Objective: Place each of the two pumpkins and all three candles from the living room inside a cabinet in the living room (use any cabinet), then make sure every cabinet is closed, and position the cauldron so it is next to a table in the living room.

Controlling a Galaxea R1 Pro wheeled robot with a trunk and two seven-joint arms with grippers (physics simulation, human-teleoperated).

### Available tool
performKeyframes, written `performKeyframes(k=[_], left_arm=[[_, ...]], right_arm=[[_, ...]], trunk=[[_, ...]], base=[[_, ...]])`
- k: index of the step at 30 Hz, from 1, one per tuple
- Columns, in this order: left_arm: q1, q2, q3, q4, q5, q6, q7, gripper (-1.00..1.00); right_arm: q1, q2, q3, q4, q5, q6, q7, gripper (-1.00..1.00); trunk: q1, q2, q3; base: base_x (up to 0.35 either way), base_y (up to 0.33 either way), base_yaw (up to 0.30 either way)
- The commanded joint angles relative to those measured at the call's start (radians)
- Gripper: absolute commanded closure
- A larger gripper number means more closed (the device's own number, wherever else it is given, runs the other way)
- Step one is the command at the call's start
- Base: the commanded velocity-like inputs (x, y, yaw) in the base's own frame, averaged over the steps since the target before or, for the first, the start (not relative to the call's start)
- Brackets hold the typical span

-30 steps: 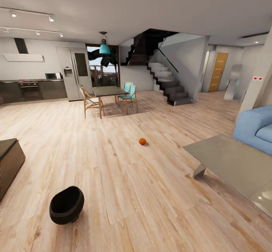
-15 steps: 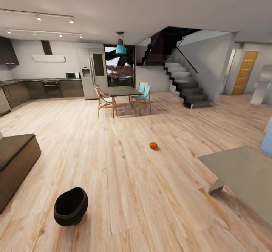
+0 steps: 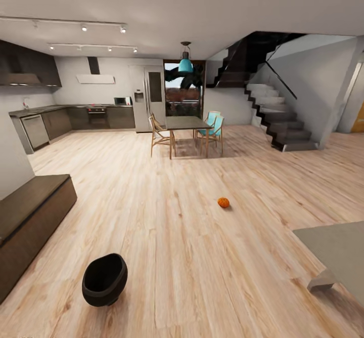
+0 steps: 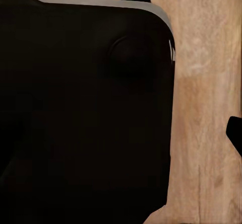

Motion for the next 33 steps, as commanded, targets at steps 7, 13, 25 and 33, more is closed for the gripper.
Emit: performKeyframes(k=[7,13,25,33], left_arm=[[0.000,0.000,-0.001,0.000,-0.001,-0.003,0.001,-1.00],[0.000,0.000,-0.001,0.000,-0.001,-0.003,0.000,-1.00],[0.000,0.000,-0.001,0.000,-0.001,-0.003,0.001,-1.00],[0.000,0.000,-0.001,0.000,-0.001,-0.003,0.001,-1.00]], right_arm=[[0.000,0.001,0.000,0.001,-0.001,-0.003,-0.001,-1.00],[0.000,0.001,0.000,0.001,-0.001,-0.003,-0.002,-1.00],[0.000,0.001,0.000,0.001,-0.001,-0.003,-0.003,-1.00],[0.000,0.001,0.000,0.001,-0.001,-0.003,-0.004,-1.00]], trunk=[[0.001,0.000,-0.002],[0.001,0.000,-0.004],[0.001,0.000,-0.010],[0.001,0.000,-0.014]], base=[[0.304,-0.005,0.282],[0.307,0.000,0.282],[0.306,-0.056,0.282],[0.273,-0.159,0.281]])
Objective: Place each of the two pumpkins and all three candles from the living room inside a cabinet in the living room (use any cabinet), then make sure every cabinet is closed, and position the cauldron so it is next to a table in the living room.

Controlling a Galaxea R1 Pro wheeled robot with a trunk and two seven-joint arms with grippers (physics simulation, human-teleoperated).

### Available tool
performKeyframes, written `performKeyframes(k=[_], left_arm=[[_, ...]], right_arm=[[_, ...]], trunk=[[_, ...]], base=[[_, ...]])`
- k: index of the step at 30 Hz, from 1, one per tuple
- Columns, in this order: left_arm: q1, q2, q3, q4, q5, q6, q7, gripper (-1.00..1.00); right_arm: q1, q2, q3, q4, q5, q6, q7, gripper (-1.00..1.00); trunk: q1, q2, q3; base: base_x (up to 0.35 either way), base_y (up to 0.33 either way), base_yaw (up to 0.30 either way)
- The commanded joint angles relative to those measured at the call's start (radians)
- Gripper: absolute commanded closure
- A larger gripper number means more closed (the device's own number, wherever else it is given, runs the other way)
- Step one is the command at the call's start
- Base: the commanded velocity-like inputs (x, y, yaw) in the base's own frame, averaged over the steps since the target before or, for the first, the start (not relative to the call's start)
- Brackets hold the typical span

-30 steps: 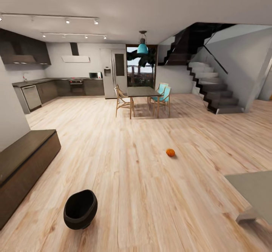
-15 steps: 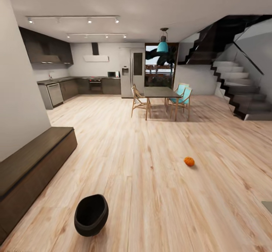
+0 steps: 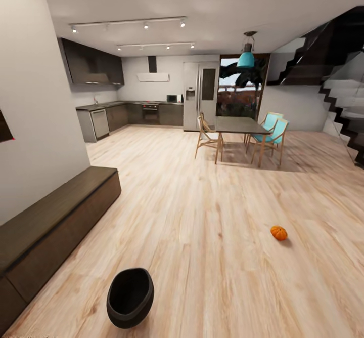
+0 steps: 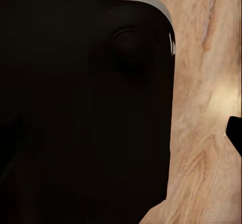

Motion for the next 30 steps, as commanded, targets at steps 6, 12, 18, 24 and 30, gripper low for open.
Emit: performKeyframes(k=[6,12,18,24,30], left_arm=[[0.000,0.000,-0.001,0.000,-0.001,-0.003,0.001,-1.00],[0.000,0.000,-0.001,0.000,-0.001,-0.003,0.000,-1.00],[0.000,0.000,-0.001,0.000,-0.001,-0.003,0.001,-1.00],[0.000,0.000,-0.001,0.000,-0.001,-0.003,0.000,-1.00],[0.000,0.000,-0.001,0.000,-0.001,-0.003,0.000,-1.00]], right_arm=[[0.000,0.000,0.000,0.001,0.000,-0.003,-0.001,-1.00],[0.000,0.000,0.000,0.001,-0.001,-0.003,-0.001,-1.00],[0.000,0.000,0.000,0.001,0.000,-0.004,-0.001,-1.00],[0.000,0.000,0.000,0.001,0.000,-0.005,-0.001,-1.00],[0.000,0.000,0.000,0.001,0.000,-0.005,-0.001,-1.00]], trunk=[[0.000,0.000,-0.004],[0.000,0.000,-0.008],[0.000,0.000,-0.011],[0.000,0.000,-0.015],[0.000,0.000,-0.018]], base=[[0.266,-0.180,0.281],[0.265,-0.178,0.281],[0.265,-0.141,0.281],[0.265,-0.070,0.281],[0.148,-0.007,0.280]])
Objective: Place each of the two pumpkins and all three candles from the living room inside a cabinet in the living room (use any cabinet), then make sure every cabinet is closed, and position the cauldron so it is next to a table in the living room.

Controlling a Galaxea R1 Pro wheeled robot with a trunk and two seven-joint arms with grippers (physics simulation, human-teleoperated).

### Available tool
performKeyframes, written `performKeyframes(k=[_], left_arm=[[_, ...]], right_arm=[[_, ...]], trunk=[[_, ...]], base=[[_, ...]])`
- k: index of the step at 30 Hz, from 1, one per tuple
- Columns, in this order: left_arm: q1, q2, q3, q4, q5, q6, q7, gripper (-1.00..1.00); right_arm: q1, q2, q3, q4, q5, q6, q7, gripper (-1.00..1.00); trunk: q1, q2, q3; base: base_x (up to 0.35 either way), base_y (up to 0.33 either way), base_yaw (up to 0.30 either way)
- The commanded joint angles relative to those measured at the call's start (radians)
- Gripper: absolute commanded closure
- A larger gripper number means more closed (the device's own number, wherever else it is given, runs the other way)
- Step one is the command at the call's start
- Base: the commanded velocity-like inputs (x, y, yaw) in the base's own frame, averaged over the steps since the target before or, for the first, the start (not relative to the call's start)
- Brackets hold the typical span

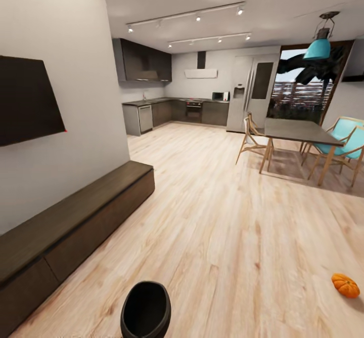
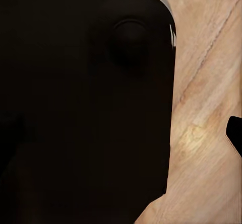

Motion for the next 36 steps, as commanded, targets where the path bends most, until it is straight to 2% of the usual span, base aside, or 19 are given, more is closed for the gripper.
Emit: performKeyframes(k=[1,14,36], left_arm=[[0.000,0.000,-0.001,0.000,-0.001,-0.003,0.000,-1.00],[0.000,-0.001,0.000,0.000,-0.001,-0.003,0.000,-1.00],[0.000,-0.001,-0.001,0.000,-0.001,-0.003,0.000,-1.00]], right_arm=[[0.000,0.000,0.000,0.001,-0.001,-0.004,-0.001,-1.00],[0.000,0.000,0.000,0.001,-0.001,-0.004,-0.001,-1.00],[-0.001,0.000,0.000,0.001,-0.001,-0.023,-0.001,-1.00]], trunk=[[0.000,0.000,-0.001],[0.000,0.000,-0.009],[0.000,0.000,-0.023]], base=[[0.023,-0.001,0.280],[0.018,-0.014,0.280],[0.207,-0.187,0.267]])
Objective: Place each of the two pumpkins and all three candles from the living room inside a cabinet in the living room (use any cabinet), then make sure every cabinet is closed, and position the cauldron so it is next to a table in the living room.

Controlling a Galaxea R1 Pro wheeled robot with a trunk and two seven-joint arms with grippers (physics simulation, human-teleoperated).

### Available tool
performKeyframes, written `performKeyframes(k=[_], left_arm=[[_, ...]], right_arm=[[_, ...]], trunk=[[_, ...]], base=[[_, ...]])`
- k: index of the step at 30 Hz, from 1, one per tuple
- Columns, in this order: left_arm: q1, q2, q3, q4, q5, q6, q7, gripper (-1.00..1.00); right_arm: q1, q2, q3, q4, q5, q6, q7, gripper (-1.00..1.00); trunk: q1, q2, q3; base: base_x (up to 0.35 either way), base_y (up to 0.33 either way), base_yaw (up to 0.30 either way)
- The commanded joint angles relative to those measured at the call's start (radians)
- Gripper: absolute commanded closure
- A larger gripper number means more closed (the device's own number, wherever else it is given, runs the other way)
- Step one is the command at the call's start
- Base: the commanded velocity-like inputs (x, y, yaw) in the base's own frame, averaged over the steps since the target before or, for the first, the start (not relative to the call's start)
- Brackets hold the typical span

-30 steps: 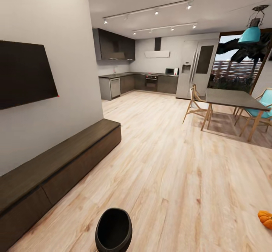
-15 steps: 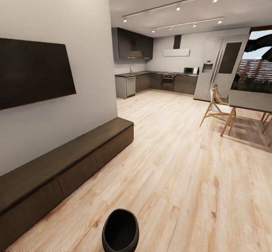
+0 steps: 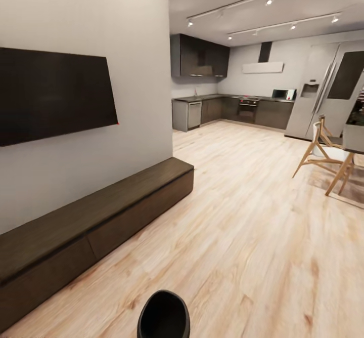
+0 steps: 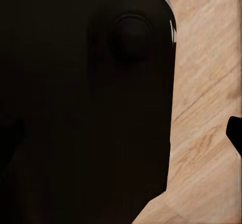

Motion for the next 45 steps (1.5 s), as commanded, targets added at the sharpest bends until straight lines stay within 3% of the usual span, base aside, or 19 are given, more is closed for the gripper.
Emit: performKeyframes(k=[1,15,31,45], left_arm=[[0.000,0.000,-0.001,0.000,-0.001,-0.003,0.000,-1.00],[0.000,0.001,-0.001,0.000,-0.001,-0.003,0.000,-1.00],[0.000,0.001,-0.001,0.000,-0.001,-0.003,0.000,-1.00],[0.000,0.000,-0.001,0.000,-0.001,-0.003,0.000,-1.00]], right_arm=[[0.000,0.000,0.000,0.001,-0.001,-0.003,-0.001,-1.00],[0.000,0.000,0.004,0.003,0.010,-0.003,-0.001,-1.00],[0.000,0.000,0.003,0.003,0.004,-0.003,-0.001,-1.00],[0.000,0.000,0.004,0.002,0.006,-0.003,0.001,-1.00]], trunk=[[0.000,0.000,-0.001],[0.000,0.000,-0.002],[0.000,0.000,-0.006],[0.000,0.000,-0.007]], base=[[0.237,-0.105,0.103],[0.112,-0.019,0.030],[0.100,-0.058,0.255],[0.128,0.009,0.021]])
